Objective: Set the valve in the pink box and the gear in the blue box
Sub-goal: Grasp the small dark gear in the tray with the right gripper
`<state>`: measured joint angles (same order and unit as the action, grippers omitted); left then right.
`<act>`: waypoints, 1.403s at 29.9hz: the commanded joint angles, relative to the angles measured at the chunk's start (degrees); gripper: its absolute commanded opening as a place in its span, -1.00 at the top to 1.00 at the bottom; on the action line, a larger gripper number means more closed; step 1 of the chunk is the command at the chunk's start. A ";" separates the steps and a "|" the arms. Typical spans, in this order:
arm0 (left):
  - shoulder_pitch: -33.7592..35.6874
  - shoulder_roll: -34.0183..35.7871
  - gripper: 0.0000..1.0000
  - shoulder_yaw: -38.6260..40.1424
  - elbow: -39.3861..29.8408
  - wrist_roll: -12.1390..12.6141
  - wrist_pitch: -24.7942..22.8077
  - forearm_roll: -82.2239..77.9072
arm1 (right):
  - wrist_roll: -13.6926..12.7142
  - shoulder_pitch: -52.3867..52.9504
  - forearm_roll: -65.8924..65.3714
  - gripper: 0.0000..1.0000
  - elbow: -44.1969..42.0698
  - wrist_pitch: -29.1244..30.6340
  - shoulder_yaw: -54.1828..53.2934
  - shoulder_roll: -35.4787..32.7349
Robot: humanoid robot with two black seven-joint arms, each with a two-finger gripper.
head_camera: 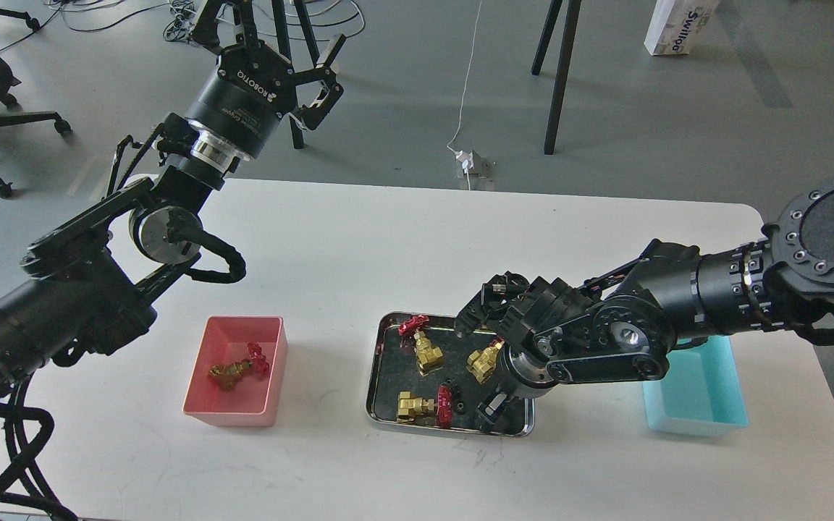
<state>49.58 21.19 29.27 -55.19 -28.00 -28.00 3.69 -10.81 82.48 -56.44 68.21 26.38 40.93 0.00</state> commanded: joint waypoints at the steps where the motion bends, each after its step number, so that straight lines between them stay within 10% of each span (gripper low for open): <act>1: -0.09 -0.01 -0.96 -0.09 0.00 0.00 0.00 0.00 | 0.17 -0.47 0.10 -0.22 -0.53 -1.07 -0.06 0.00; 42: -0.88 -0.62 -0.97 0.00 0.52 0.00 0.00 0.00 | 4.31 -3.46 1.77 -0.18 -1.15 -4.94 -0.59 0.00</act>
<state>48.86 20.57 29.26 -54.73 -28.00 -28.00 3.69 -6.52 79.02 -54.58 67.06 21.38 40.16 0.00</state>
